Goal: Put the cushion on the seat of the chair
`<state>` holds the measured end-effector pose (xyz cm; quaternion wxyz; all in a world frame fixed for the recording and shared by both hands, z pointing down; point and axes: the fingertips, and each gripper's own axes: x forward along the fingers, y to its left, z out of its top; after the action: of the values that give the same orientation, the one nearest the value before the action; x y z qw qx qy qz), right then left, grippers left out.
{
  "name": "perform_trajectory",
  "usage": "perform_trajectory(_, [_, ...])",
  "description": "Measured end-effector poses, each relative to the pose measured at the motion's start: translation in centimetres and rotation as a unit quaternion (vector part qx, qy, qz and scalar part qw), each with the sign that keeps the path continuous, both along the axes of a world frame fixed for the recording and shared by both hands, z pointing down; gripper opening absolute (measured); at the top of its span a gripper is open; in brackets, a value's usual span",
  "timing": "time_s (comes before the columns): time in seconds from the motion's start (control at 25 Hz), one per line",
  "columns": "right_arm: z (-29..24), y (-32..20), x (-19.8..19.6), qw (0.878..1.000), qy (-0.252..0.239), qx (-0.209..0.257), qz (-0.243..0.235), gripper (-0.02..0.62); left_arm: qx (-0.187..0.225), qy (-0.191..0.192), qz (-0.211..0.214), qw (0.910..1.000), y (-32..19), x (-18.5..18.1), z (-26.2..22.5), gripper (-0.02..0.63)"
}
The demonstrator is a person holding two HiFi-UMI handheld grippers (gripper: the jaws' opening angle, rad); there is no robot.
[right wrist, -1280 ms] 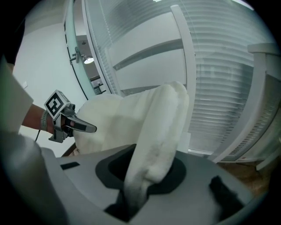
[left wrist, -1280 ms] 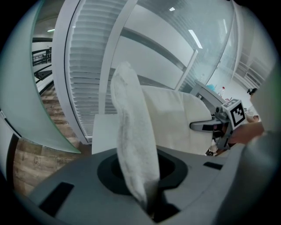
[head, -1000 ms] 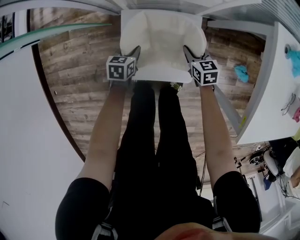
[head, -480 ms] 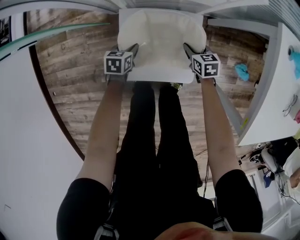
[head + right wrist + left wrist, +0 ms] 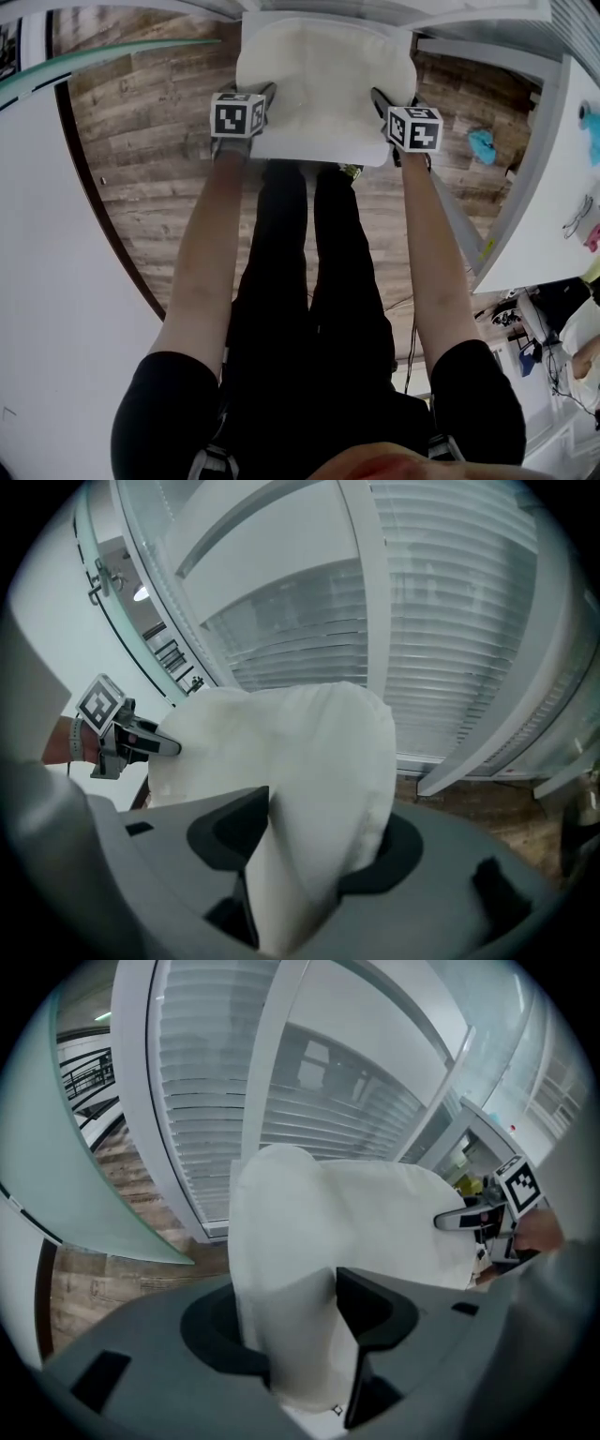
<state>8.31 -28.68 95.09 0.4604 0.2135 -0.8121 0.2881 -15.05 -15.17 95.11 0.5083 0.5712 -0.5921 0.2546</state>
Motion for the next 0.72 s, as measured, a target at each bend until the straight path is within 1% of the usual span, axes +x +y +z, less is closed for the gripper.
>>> perform_trajectory(0.12, [0.3, -0.4, 0.8, 1.000, 0.018, 0.009, 0.008, 0.267, -0.004, 0.000, -0.007, 1.0000, 0.4, -0.1, 0.2, 0.247])
perform_trajectory(0.36, [0.1, -1.9, 1.6, 0.998, 0.039, 0.035, 0.032, 0.339, -0.008, -0.008, -0.024, 0.9996, 1.1, -0.6, 0.2, 0.250])
perform_trajectory(0.56, [-0.7, -2.3, 1.7, 0.997, 0.043, 0.046, 0.036, 0.348, -0.008, -0.028, -0.034, 0.9990, 1.2, -1.7, -0.6, 0.268])
perform_trajectory(0.72, [-1.7, -2.4, 1.4, 0.998, 0.036, 0.048, 0.036, 0.348, -0.007, -0.044, -0.041, 0.9982, 1.1, -3.1, -1.5, 0.307])
